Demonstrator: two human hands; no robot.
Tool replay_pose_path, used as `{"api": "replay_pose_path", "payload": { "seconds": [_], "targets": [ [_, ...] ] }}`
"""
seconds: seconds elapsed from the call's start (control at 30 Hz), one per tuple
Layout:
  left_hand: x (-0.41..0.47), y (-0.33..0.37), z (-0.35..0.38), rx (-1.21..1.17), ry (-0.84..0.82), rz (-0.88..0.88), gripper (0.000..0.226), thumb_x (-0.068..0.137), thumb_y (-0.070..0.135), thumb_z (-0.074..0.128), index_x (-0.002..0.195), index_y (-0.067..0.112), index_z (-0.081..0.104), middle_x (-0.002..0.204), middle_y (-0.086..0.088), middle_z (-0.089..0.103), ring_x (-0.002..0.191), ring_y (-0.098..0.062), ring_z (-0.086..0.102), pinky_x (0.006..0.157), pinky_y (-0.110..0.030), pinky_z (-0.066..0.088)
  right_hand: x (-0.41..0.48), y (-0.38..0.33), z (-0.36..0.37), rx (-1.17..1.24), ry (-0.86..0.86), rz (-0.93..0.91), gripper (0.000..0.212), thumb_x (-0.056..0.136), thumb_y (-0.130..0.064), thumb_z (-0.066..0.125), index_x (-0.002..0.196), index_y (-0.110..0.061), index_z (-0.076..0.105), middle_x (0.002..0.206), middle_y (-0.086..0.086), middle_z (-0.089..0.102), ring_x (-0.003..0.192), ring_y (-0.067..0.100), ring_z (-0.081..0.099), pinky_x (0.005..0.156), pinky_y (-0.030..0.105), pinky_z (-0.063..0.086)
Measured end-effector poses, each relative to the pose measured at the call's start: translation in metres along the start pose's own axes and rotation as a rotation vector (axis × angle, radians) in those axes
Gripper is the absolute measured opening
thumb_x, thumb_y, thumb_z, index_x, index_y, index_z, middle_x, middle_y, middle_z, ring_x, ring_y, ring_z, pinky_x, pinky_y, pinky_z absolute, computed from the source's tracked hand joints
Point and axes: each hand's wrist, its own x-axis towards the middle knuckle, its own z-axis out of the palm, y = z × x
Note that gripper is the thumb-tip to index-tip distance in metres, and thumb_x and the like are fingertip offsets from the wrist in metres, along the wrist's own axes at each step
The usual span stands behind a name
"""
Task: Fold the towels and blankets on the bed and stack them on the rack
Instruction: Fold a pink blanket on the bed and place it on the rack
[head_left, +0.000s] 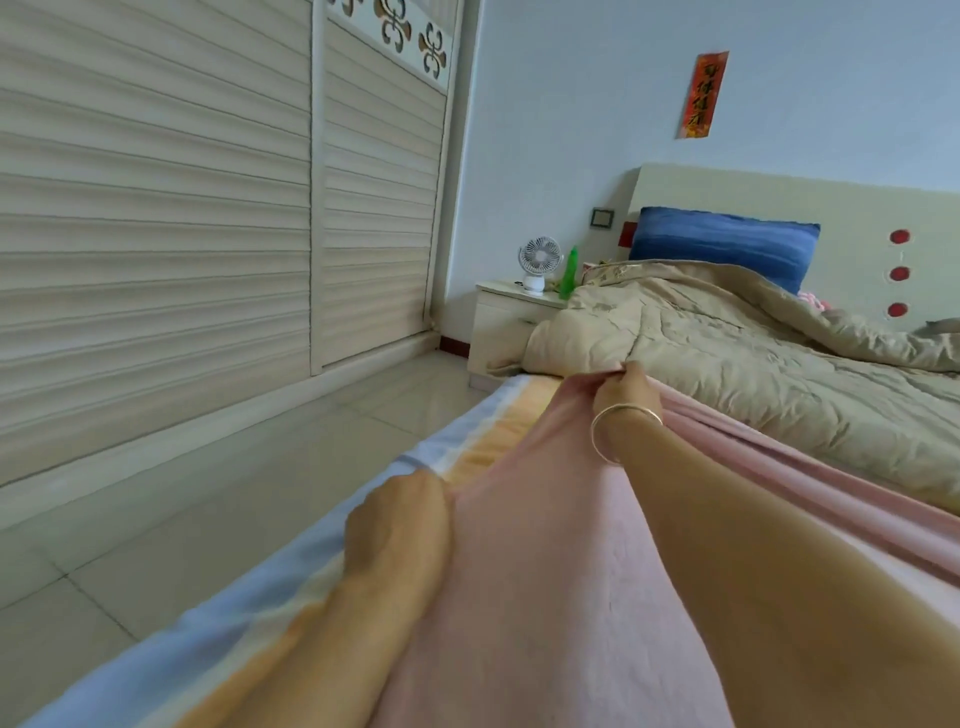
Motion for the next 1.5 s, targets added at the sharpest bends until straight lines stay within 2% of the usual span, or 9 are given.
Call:
{"api": "replay_pose_path", "payload": {
  "seconds": [0.23, 0.47, 0.63, 0.8, 0.97, 1.13, 1.27, 1.37, 1.5],
  "targets": [
    [0.010, -0.012, 0.010, 0.120, 0.088, 0.146, 0.032, 0.102, 0.037, 0.038, 0.093, 0.016, 0.060, 0.099, -0.004, 0.065, 0.087, -0.024, 0.057, 0.066, -0.031, 0.035, 0.024, 0.038, 0.077, 0.051, -0.299, -0.114, 0.050, 0.101, -0.017, 0.042, 0.148, -0.010, 0.028, 0.144, 0.016, 0.044, 0.130, 0.033, 0.043, 0.105, 0.034, 0.033],
    [0.005, -0.015, 0.011, 0.040, 0.119, 0.183, 0.041, 0.099, 0.040, 0.041, 0.064, 0.021, 0.033, 0.065, 0.005, 0.041, 0.070, -0.018, 0.044, 0.058, -0.031, 0.028, 0.025, 0.046, 0.096, -0.537, -0.509, -0.278, 0.050, 0.100, -0.029, 0.023, 0.150, -0.032, 0.024, 0.161, 0.008, 0.010, 0.147, 0.034, 0.004, 0.119, 0.048, 0.005],
    [0.008, -0.018, 0.018, 0.025, 0.078, 0.140, 0.043, 0.097, 0.040, 0.044, 0.060, 0.019, 0.037, 0.062, 0.004, 0.043, 0.067, -0.018, 0.045, 0.055, -0.031, 0.027, 0.018, 0.048, 0.096, -0.557, -0.444, -0.326, 0.050, 0.100, -0.031, 0.025, 0.150, -0.026, 0.021, 0.160, 0.010, 0.013, 0.145, 0.036, 0.011, 0.117, 0.051, 0.012],
    [0.013, -0.021, 0.013, -0.121, -0.125, 0.050, 0.045, 0.097, 0.043, 0.045, 0.059, 0.019, 0.042, 0.063, 0.003, 0.050, 0.069, -0.021, 0.051, 0.061, -0.030, 0.037, -0.073, 0.021, 0.057, -0.612, -0.509, -0.379, 0.048, 0.099, -0.038, 0.023, 0.144, -0.022, 0.031, 0.153, 0.009, 0.025, 0.140, 0.033, 0.022, 0.111, 0.055, 0.020],
    [-0.039, -0.048, -0.047, -0.902, -0.519, -0.351, 0.044, 0.104, 0.032, 0.032, 0.082, 0.013, 0.065, 0.066, 0.002, 0.069, 0.062, -0.011, 0.064, 0.059, -0.022, 0.053, -0.220, -0.002, -0.003, -0.737, -0.712, -0.472, 0.072, 0.089, -0.056, 0.000, 0.152, -0.022, 0.005, 0.160, 0.006, 0.003, 0.145, 0.032, 0.005, 0.109, 0.059, 0.016],
    [-0.131, -0.104, -0.112, -0.902, -0.661, -0.523, 0.018, 0.098, 0.020, 0.052, 0.094, 0.011, 0.067, 0.066, 0.004, 0.066, 0.058, -0.006, 0.061, 0.056, -0.017, 0.052, -0.318, -0.025, -0.004, -0.695, -0.809, -0.637, 0.099, 0.063, -0.057, -0.024, 0.154, -0.027, -0.002, 0.162, 0.004, -0.010, 0.147, 0.030, -0.013, 0.111, 0.065, -0.006],
    [-0.194, -0.129, -0.148, -0.779, -0.641, -0.594, 0.015, 0.096, 0.020, 0.055, 0.096, 0.008, 0.064, 0.071, -0.003, 0.060, 0.057, -0.012, 0.052, 0.054, -0.020, 0.040, -0.342, -0.043, -0.006, -0.506, -0.925, -0.794, 0.050, 0.101, -0.043, 0.017, 0.148, -0.033, 0.031, 0.157, -0.007, 0.023, 0.147, 0.018, 0.011, 0.115, 0.057, 0.005],
    [-0.238, -0.150, -0.170, -0.639, -0.667, -0.536, 0.020, 0.092, 0.033, 0.062, 0.083, 0.019, 0.074, 0.070, 0.004, 0.068, 0.058, -0.010, 0.059, 0.056, -0.018, 0.044, -0.349, -0.046, -0.032, -0.405, -0.911, -0.970, 0.039, 0.098, -0.017, 0.040, 0.131, -0.033, 0.054, 0.137, -0.012, 0.049, 0.132, 0.015, 0.034, 0.106, 0.032, 0.033],
    [-0.264, -0.184, -0.182, -0.397, -0.483, -0.316, 0.020, 0.087, 0.030, 0.067, 0.069, 0.030, 0.076, 0.073, 0.009, 0.073, 0.073, -0.009, 0.069, 0.071, -0.028, 0.056, -0.375, -0.048, -0.056, -0.468, -0.784, -1.226, 0.037, 0.083, -0.003, 0.057, 0.110, -0.025, 0.069, 0.118, -0.001, 0.062, 0.114, 0.025, 0.052, 0.082, 0.038, 0.047]
  ]
}}
